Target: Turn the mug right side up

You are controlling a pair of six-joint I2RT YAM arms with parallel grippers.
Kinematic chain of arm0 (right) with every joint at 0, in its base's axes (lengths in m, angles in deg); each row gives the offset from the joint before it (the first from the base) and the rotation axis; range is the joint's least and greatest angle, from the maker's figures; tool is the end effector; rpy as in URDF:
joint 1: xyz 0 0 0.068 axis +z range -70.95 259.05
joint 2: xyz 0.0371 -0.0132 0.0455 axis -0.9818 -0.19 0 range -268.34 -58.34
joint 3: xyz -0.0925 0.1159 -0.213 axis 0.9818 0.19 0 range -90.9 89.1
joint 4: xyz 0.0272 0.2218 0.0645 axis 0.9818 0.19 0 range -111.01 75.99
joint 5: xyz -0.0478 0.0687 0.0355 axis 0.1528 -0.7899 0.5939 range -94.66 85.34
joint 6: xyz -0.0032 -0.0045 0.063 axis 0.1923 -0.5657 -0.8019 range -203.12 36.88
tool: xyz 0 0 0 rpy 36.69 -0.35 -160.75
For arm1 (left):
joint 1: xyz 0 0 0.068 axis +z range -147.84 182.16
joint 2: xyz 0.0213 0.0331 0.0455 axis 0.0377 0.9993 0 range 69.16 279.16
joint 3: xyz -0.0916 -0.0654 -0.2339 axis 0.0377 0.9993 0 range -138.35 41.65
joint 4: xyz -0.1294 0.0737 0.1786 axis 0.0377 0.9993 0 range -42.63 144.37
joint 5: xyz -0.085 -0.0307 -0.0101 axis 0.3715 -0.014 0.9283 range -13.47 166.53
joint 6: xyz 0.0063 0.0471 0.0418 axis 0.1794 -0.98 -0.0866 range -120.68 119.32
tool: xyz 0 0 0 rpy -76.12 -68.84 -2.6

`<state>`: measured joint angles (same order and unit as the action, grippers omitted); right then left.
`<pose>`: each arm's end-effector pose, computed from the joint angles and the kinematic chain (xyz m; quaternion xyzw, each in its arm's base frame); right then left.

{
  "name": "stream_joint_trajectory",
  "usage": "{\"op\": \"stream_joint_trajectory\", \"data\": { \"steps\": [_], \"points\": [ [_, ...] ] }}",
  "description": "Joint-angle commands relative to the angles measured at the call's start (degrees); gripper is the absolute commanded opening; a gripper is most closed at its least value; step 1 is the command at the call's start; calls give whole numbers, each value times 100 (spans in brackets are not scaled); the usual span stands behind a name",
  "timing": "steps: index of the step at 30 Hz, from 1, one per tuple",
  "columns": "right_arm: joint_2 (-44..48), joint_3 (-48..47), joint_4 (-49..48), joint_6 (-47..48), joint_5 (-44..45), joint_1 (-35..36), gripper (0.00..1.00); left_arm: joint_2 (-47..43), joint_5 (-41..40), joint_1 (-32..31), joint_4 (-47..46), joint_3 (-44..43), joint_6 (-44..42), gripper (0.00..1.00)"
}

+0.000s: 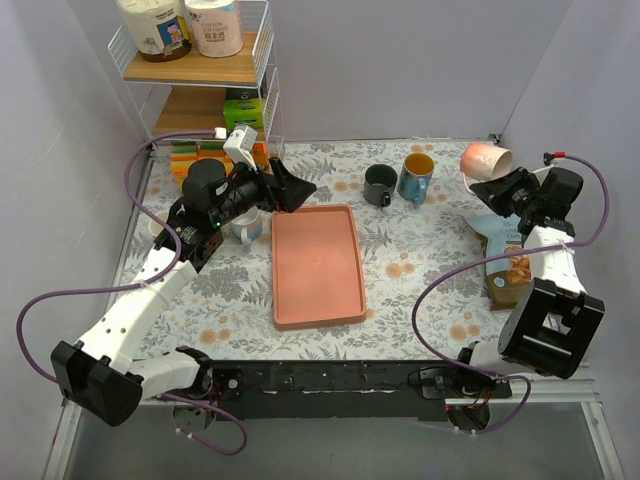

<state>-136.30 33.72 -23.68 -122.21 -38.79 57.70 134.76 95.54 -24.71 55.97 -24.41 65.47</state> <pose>0.2855 -0.0822 0.2927 0.2483 0.7611 0.3220 0.5053 0.2148 -0.1267 0.3862 -0.1486 0.7382 -0.5546 0.3541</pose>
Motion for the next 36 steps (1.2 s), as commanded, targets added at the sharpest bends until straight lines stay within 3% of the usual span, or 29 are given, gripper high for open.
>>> {"op": "stream_joint_trajectory", "data": {
  "steps": [1, 9, 18, 24, 31, 36],
  "points": [
    [-351, -650, 91, 428, 29, -19, 1, -21, -63, -11, 36, -197, -146, 98],
    [-1169, -1518, 1443, 973, 249, 7, 1, -118, -213, -2, 151, -91, -261, 98],
    [-1978, -2714, 2674, 2413, 1408, 596, 1, 40, -160, -2, 168, -144, -269, 98],
    [-2715, -3796, 3614, 3038, 2638, 1228, 1, -4, -195, -2, 177, -82, -278, 98],
    [-3112, -4034, 3871, 3276, 3894, 1545, 1, -118, -292, -11, 203, 14, -296, 98],
    [-3200, -4087, 3924, 3347, 4160, 1616, 1, -118, -283, -2, 203, 50, -269, 98]
  ]
}}
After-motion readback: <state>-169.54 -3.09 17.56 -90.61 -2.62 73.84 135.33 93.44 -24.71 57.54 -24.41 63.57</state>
